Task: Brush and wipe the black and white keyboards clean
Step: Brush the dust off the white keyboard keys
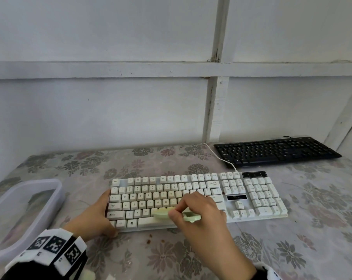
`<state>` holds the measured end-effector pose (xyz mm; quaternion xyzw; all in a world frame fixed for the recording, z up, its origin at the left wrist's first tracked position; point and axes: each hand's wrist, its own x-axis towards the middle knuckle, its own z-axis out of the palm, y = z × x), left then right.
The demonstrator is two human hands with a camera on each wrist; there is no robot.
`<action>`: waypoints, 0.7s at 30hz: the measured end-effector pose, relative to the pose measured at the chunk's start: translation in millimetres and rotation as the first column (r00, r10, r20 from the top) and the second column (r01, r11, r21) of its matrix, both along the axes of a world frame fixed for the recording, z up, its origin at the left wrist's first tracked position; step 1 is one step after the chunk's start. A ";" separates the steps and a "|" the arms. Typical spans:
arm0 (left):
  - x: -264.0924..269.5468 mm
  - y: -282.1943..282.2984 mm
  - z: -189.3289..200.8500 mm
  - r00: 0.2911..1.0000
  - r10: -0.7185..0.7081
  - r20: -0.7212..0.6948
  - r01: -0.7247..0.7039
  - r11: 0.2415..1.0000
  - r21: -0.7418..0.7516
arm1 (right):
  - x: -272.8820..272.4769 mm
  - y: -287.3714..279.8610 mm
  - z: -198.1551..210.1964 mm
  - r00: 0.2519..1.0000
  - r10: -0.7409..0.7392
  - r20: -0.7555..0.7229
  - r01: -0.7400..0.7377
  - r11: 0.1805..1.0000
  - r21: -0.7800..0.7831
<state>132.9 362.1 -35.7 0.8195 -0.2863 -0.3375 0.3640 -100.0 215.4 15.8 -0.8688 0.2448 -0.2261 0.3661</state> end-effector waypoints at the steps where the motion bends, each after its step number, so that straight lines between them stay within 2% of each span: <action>1: 0.5 0.1 -0.1 1.000 -0.001 0.000 0.001 1.000 0.004 | -1.6 -2.2 -0.4 0.999 -0.037 -0.031 0.036 0.998 -0.050; 4: 0.8 0.1 -0.5 1.000 0.009 0.012 -0.009 1.000 0.014 | -4.9 -4.7 0.9 0.994 -0.087 -0.067 0.076 0.987 -0.143; 7: -2.4 -1.4 2.2 1.000 0.014 0.018 -0.014 1.000 0.008 | -6.7 -4.2 3.4 1.000 -0.009 -0.017 0.008 0.999 -0.033; 9: -4.7 -2.0 4.3 1.000 0.021 0.013 -0.021 1.000 0.005 | -8.7 -5.0 1.2 1.000 -0.014 -0.021 0.014 1.000 -0.004; 13: -6.0 -2.0 5.5 0.999 0.027 0.017 -0.027 1.000 0.005 | -12.4 -5.8 -2.7 0.992 -0.088 -0.087 0.077 0.989 -0.125; 15: -5.7 -1.6 5.0 0.999 0.031 0.014 -0.031 0.999 0.008 | -12.5 -5.7 -2.8 0.995 -0.076 -0.061 0.067 0.989 -0.133; 21: -5.5 -1.9 6.5 1.000 0.030 -0.001 -0.030 0.999 0.011 | -15.8 -8.6 -4.4 0.994 -0.033 0.103 0.032 0.999 0.007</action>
